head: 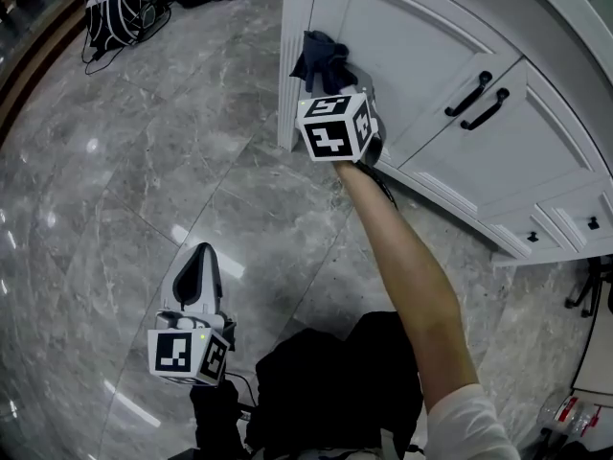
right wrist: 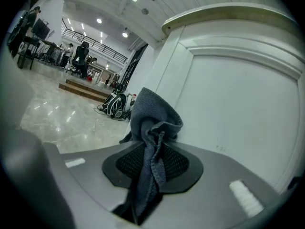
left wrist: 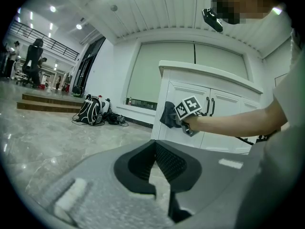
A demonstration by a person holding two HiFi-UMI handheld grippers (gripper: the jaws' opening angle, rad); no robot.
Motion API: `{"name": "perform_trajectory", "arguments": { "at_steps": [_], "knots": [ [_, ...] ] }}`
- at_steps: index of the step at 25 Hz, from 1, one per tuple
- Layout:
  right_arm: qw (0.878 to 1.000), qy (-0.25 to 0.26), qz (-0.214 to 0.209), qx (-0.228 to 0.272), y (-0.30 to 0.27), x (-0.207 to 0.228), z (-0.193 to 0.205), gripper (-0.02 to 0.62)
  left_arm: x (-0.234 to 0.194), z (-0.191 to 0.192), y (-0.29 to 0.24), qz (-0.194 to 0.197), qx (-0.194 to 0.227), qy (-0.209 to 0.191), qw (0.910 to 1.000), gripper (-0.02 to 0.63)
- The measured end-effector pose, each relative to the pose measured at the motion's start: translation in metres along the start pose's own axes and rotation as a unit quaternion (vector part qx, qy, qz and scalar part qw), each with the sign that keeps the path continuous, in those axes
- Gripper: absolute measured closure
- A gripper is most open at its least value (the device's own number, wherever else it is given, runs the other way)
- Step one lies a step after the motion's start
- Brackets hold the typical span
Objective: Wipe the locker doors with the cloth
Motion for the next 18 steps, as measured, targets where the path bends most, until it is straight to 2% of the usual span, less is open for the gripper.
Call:
{"name": "perform_trajectory", "arguments": {
  "at_steps": [8,18],
  "knots": [
    [1.0,-0.001,-0.001,-0.015,0.002,0.001,0.029,0.502,-0.001,-0.002,0.0,-0.002,-0.001,-0.004,1.0,0.604],
    [0.999,0.003,0.037,-0.029,0.053,0.058,0.072,0.502,0.021,-0.005,-0.006,0.014,0.002,-0.003,0.9999,0.604]
  ]
}}
Point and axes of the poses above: the fingertips, and each gripper's own axes: y backward along the fingers, x to its right, z out of its underside, the point moved 3 cm from there along y, backward along the fingers, and after that the axes turned 1 degree about -y, right-handed, at the moved point
